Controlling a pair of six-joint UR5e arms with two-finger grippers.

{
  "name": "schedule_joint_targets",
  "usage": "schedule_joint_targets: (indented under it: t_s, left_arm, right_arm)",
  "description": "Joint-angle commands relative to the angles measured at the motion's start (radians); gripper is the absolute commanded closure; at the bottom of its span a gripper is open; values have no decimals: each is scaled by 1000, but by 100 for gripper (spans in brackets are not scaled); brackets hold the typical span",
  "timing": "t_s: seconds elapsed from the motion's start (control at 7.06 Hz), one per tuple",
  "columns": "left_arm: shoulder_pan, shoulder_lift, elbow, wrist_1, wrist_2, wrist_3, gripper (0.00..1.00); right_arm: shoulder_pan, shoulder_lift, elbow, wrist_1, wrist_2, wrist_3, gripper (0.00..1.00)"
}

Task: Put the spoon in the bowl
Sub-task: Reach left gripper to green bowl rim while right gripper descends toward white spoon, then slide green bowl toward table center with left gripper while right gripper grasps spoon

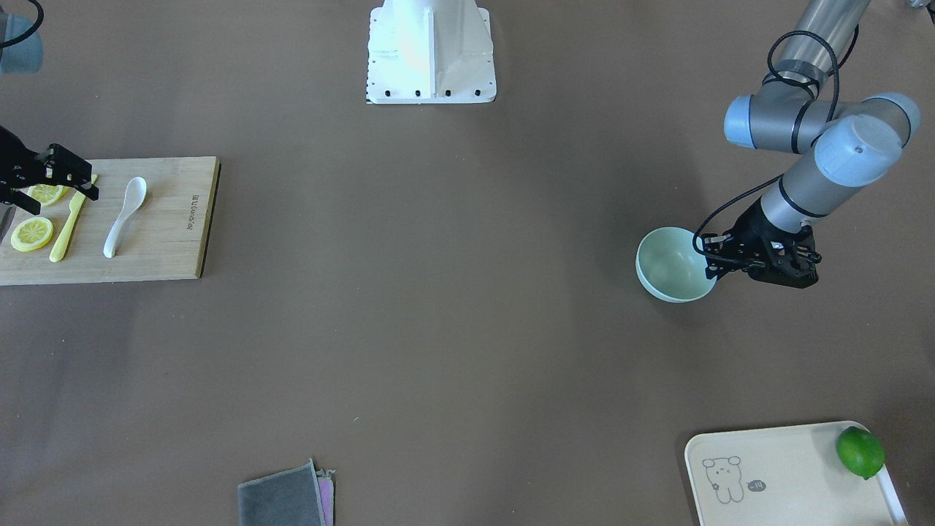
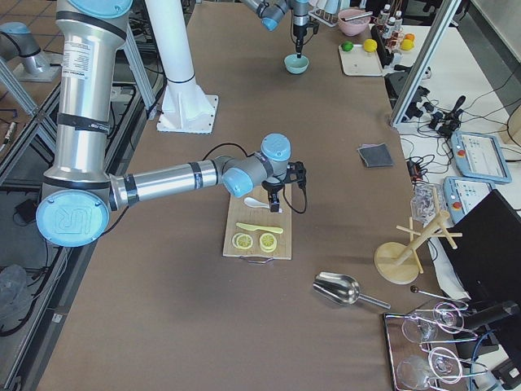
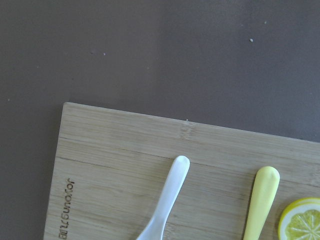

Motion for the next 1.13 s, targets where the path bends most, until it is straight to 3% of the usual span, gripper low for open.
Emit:
schedule_joint_targets:
  t_s: [0.0, 0.42, 0.71, 0.99]
  left_arm:
    - [2, -30, -58, 15, -8, -93, 100]
    - [59, -163, -121, 75, -25, -405, 100]
    - [177, -289, -118, 171, 84, -537, 100]
    - [248, -334, -109, 212, 160, -575, 100]
  right_arm:
    - [-24, 3, -10, -1, -3, 26, 1]
    - [-55, 69, -83, 1, -5, 120, 2]
    - [-73, 82, -129, 1, -29, 131, 5]
    - [-126, 129, -165, 2, -73, 285, 15]
